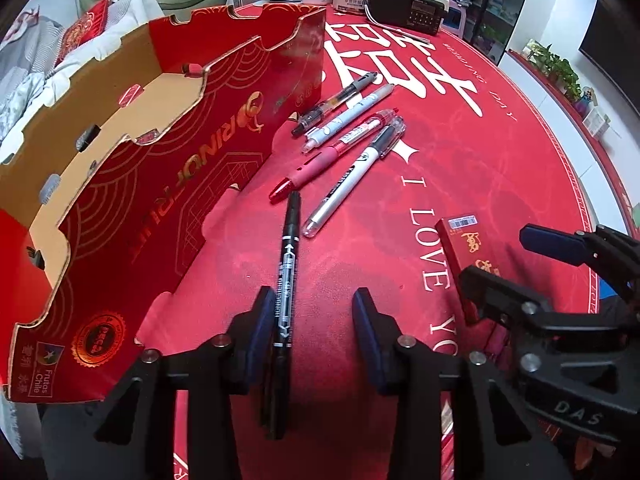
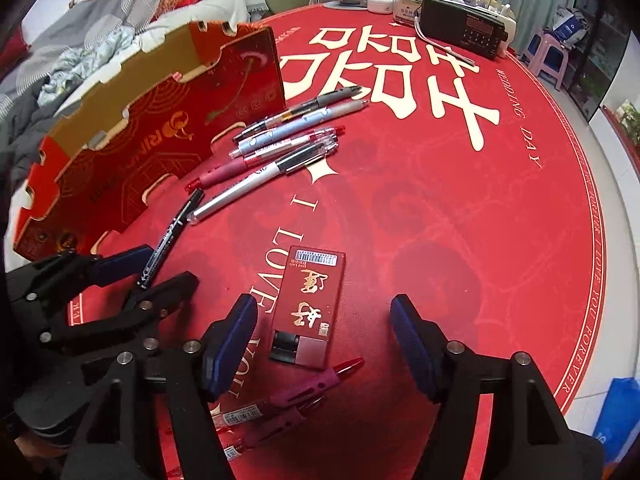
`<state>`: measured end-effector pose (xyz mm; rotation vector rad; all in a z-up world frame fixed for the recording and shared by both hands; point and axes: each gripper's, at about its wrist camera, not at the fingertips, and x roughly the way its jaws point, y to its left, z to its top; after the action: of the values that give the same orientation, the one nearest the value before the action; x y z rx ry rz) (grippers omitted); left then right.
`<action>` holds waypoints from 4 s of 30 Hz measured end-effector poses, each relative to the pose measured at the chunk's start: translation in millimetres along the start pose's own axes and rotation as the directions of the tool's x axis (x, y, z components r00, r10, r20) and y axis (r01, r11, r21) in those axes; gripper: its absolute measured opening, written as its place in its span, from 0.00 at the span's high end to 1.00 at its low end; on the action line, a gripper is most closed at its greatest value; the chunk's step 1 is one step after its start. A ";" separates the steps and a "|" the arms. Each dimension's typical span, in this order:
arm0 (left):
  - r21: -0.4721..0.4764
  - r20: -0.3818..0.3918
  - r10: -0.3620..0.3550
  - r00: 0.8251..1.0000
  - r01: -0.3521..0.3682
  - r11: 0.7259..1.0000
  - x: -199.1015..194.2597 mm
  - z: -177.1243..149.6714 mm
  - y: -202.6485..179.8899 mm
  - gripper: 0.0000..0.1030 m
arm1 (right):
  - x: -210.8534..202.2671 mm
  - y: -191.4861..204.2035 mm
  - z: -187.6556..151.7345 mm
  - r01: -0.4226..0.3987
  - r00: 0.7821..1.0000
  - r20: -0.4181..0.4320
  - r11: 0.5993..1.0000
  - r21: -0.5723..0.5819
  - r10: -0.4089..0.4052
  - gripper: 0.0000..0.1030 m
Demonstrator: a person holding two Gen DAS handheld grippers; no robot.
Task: Organize rigid objects
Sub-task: 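Close the left tool on the black marker while the right tool closes on the barcode red box, then lift the black marker and barcode red box with both tools toward the cardboard box, then carry the marker and red box with both tools over the box interior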
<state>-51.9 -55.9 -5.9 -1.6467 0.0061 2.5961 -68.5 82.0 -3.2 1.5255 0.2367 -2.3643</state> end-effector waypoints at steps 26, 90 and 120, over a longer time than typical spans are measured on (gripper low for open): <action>0.031 0.015 0.003 1.000 -0.003 1.000 -0.4 -1.0 -3.8 0.91 | 12.2 0.6 -0.4 0.025 1.000 -0.013 0.998 -0.061 -0.026 0.64; -0.081 0.184 -0.062 0.981 0.079 0.994 -47.1 -2.3 4.0 0.91 | -48.7 7.8 6.6 -0.046 0.982 0.183 0.998 -0.048 0.054 0.65; -0.190 0.274 0.083 0.958 -0.030 0.981 -101.6 27.8 43.7 0.91 | -84.1 56.2 56.8 -0.081 0.952 0.278 0.983 -0.167 0.126 0.65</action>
<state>-36.4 -103.9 96.4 -1.3249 -0.2102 2.9294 -65.5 26.6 98.7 1.0804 0.2564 -2.3854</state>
